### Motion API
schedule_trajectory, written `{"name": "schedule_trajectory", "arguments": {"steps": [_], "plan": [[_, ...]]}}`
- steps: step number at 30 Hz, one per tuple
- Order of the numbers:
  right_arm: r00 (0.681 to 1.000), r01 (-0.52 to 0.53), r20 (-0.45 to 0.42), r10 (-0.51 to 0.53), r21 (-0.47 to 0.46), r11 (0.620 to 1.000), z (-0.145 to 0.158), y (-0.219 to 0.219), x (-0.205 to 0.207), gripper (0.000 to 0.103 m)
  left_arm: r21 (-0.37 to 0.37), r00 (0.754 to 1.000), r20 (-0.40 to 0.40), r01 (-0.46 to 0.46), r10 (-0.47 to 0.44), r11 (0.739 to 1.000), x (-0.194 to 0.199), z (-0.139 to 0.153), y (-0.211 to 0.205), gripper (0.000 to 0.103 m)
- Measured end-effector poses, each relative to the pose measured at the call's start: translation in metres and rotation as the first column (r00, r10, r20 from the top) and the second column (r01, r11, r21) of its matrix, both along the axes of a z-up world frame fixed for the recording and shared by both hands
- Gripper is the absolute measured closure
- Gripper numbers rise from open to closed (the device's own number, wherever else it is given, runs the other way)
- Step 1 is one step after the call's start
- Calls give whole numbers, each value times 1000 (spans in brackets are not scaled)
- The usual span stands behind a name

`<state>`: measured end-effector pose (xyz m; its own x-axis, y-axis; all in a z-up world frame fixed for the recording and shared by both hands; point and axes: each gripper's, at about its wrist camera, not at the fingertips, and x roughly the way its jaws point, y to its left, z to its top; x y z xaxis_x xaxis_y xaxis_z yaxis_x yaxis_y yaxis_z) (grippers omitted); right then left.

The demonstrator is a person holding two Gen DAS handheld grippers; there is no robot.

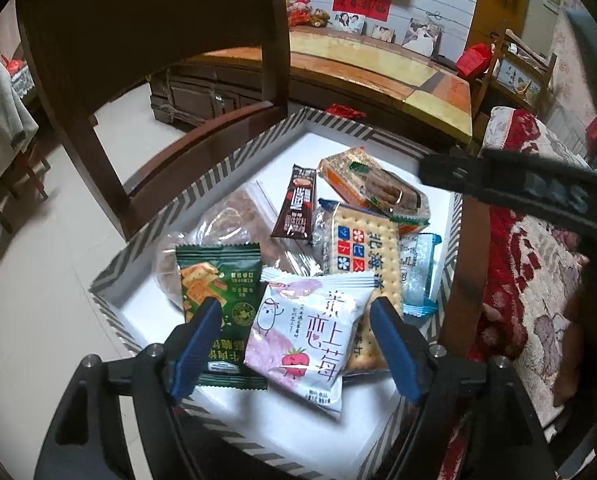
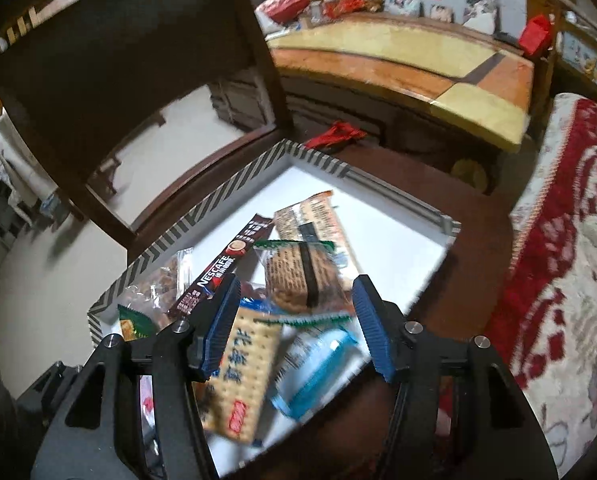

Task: Organize snacks
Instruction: 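Release both bags in the tray and move the tools back to the blanket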

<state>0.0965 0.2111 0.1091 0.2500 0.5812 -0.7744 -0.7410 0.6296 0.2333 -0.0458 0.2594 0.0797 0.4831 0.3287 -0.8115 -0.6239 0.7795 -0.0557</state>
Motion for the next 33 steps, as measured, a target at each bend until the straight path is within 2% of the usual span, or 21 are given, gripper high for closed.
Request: {"name": "schedule_trajectory", "arguments": {"steps": [7, 13, 17, 25, 33], "plan": [[998, 62, 0, -62, 28, 998, 6, -60, -12, 45, 26, 999, 27, 45, -46, 999, 3, 14, -22, 19], [992, 124, -35, -123, 43, 991, 5, -111, -21, 45, 15, 992, 34, 123, -123, 992, 15, 18, -53, 18], [988, 154, -12, -154, 30, 988, 6, -142, -27, 45, 19, 983, 32, 180, -180, 984, 24, 20, -78, 18], [957, 289, -42, -288, 29, 957, -4, -222, -25, 45, 4, 945, 22, 326, -326, 945, 47, 16, -136, 17], [905, 419, -80, -417, 8, 908, -22, -291, -15, 45, 1, 899, -1, 438, -438, 899, 73, 8, -187, 16]]}}
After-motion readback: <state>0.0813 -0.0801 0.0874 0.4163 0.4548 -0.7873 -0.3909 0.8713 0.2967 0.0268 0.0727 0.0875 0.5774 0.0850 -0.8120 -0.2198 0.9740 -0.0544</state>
